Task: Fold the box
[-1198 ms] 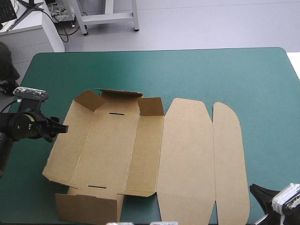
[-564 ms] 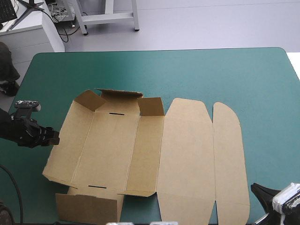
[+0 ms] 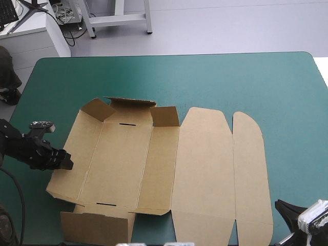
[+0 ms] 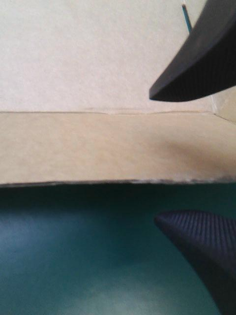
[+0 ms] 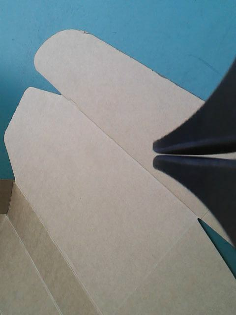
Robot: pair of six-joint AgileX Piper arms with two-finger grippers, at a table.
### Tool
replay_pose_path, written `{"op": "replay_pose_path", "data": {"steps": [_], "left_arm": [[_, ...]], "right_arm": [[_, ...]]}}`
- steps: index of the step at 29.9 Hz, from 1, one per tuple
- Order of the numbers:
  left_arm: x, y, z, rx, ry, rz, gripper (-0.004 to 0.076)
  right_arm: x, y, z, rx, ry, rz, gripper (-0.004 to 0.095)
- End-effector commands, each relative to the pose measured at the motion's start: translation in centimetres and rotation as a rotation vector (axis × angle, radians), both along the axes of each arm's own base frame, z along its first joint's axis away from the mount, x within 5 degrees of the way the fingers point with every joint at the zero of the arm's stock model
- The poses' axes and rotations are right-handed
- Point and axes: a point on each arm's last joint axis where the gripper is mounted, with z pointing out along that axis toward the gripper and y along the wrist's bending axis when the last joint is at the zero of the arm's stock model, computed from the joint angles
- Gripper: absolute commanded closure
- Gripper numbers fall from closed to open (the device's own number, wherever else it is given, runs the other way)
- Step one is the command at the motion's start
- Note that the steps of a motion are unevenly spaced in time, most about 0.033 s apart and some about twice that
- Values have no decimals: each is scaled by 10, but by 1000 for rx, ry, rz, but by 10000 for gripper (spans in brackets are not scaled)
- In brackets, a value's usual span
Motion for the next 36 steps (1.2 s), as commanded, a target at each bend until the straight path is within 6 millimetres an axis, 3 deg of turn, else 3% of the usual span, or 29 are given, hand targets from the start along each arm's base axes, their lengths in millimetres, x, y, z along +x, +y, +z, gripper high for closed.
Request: {"op": "replay_pose_path", "data": {"steps": [1,9,14,17,22,30,36], "left_arm": [[0,-11,9,-122,-13,-24,273],[3,-11,-21,-181,92,-24,273],[6,-10,-24,-186,87,-23,302],[7,-10,-24,-180,75,-31,416],[6,-10,-24,-177,57,-80,729],[12,-13,-18,-218,-8,-101,734],[40,-33,18,-71,-160,-273,734]], "right_arm": [[4,1,14,17,-85,-8,913],[4,1,14,14,-90,-11,914],[4,1,14,14,-90,-11,927],[4,1,14,18,-88,-13,927],[4,1,14,18,-88,-13,927],[4,1,15,22,-95,-12,927],[4,2,17,33,-111,-9,927]]}}
